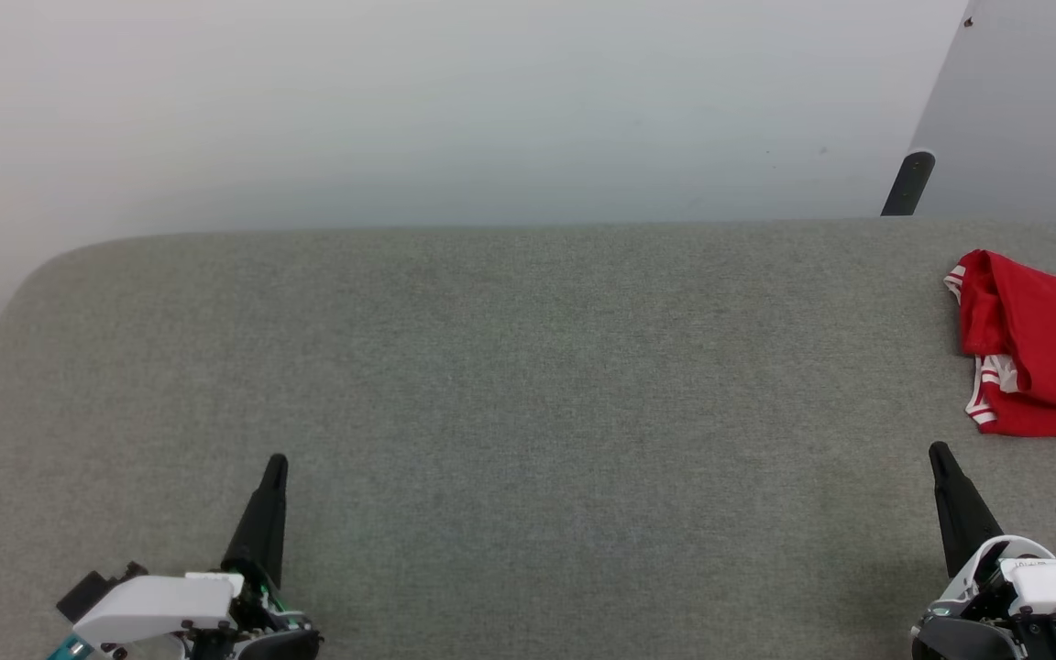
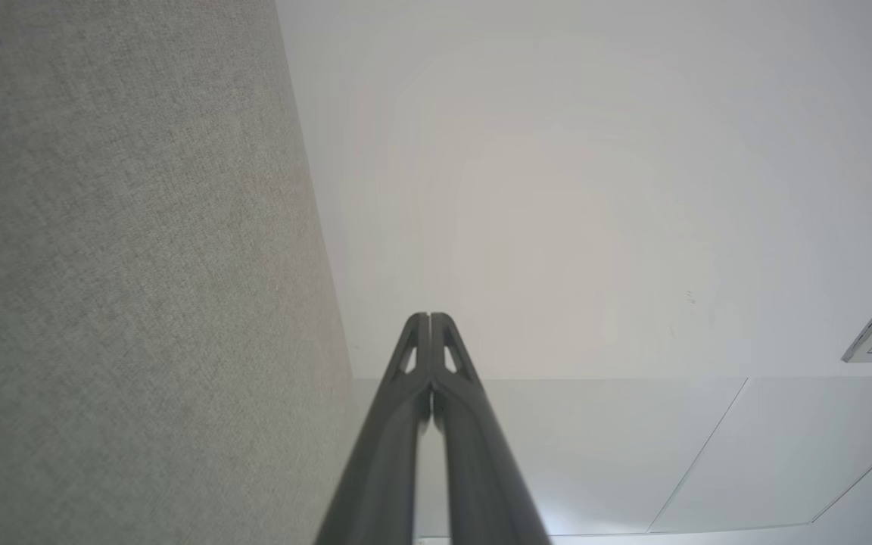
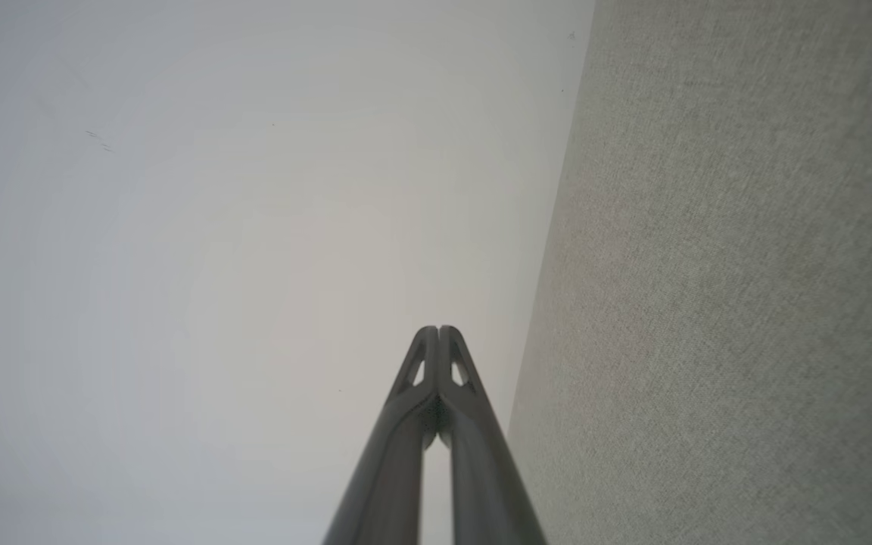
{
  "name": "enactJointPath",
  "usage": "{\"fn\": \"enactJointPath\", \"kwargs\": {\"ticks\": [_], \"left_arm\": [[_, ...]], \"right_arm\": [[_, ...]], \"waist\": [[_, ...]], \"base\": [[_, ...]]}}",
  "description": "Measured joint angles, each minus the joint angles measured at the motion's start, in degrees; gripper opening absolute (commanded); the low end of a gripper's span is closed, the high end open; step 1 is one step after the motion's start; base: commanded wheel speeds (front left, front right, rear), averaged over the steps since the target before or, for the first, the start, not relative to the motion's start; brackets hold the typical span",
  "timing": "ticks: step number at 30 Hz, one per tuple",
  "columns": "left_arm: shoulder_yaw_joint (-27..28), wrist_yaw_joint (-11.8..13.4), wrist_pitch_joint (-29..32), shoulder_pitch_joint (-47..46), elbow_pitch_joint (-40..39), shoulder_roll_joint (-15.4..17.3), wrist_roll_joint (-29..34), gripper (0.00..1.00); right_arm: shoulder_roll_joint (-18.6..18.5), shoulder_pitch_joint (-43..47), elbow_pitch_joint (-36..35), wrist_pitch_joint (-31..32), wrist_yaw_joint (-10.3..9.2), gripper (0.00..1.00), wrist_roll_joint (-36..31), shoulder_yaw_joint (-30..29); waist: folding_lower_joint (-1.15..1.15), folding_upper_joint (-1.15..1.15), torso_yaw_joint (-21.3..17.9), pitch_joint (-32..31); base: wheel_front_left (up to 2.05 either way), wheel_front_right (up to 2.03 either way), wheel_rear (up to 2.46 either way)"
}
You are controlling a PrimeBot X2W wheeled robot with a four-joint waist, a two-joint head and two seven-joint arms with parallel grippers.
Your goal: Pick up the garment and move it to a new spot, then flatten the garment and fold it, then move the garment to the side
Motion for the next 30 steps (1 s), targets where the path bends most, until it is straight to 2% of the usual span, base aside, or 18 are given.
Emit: {"fn": "enactJointPath", "kwargs": {"ticks": [30], "left_arm": [[0.00,0.00,0.00,0.00,0.00,-0.01,0.00,0.00]], "right_arm": [[0.00,0.00,0.00,0.00,0.00,0.00,0.00,0.00]], "waist": [[0.00,0.00,0.00,0.00]], "base": [[0.00,0.00,0.00]]}}
